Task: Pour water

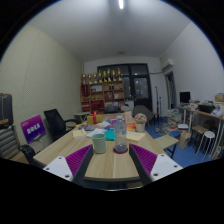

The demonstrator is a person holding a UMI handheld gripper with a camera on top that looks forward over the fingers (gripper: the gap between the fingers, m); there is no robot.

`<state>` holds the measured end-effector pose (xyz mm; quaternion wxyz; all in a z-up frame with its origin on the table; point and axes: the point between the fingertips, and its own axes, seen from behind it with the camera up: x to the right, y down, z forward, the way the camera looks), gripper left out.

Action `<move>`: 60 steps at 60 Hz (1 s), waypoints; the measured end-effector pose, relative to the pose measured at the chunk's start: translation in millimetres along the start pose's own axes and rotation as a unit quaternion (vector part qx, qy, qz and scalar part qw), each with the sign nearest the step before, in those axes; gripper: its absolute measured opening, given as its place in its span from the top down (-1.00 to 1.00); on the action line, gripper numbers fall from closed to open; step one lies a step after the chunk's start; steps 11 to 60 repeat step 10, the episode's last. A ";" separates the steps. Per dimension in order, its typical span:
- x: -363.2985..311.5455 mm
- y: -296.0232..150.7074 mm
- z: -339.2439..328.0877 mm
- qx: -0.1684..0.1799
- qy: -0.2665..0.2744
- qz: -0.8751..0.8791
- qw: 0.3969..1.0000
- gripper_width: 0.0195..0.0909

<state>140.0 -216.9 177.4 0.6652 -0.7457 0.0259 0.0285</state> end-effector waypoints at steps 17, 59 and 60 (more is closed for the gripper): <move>3.8 9.8 -35.6 0.017 0.005 0.016 1.000 -0.78; 3.8 9.8 -35.6 0.017 0.005 0.016 1.000 -0.78; 3.8 9.8 -35.6 0.017 0.005 0.016 1.000 -0.78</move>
